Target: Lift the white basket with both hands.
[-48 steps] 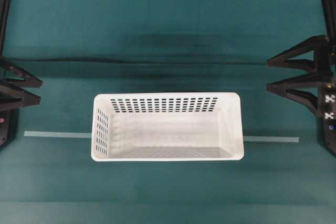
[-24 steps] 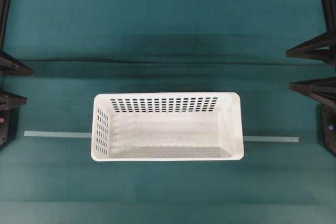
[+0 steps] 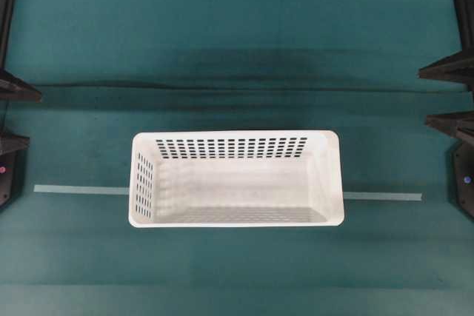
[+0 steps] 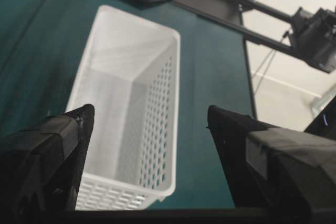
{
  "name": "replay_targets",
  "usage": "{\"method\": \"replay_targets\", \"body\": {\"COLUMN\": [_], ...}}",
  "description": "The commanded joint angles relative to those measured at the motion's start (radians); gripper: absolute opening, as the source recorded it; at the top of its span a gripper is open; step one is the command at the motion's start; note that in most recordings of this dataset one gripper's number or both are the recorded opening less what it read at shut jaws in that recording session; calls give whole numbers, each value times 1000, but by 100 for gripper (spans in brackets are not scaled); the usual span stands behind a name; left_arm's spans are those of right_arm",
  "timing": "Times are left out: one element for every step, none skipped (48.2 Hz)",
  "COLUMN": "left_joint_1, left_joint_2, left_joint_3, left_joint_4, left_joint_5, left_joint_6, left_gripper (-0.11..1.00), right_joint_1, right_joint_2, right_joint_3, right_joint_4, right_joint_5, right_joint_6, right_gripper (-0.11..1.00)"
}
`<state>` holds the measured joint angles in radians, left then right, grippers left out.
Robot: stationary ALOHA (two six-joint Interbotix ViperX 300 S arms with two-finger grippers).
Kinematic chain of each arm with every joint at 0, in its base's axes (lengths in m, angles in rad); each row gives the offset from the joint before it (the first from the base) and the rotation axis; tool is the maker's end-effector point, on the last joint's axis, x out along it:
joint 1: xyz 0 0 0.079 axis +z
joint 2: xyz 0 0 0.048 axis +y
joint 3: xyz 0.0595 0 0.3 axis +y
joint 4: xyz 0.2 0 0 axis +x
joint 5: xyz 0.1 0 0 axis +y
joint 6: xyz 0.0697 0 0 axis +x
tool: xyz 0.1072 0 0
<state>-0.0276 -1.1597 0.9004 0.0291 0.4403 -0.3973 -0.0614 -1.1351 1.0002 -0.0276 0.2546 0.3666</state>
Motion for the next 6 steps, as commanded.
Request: {"method": "replay_targets", "body": {"left_joint_1": [-2, -2, -2, -2, -2, -2], "left_joint_2": [9, 8, 8, 5, 3, 2], "left_joint_3": [-14, -12, -12, -11, -9, -6], "left_joint_4": [3, 3, 3, 3, 3, 3], "left_joint_5": [-9, -9, -9, -9, -8, -8], "left_joint_6": [3, 3, 3, 3, 3, 3], "left_gripper": [88, 88, 88, 88, 88, 88], "right_joint_1": [-2, -3, -3, -2, -2, -2], "right_joint_2": [2, 2, 0, 0, -2, -5], "right_joint_3": [-6, -5, -2, 0, 2, 3], "right_joint_4": [-3, -3, -2, -3, -3, -3], "right_joint_5": [-12, -11, -12, -12, -15, -18], "right_joint_6": [-3, -3, -5, -5, -5, -5], "right_gripper": [96, 96, 96, 96, 96, 96]}}
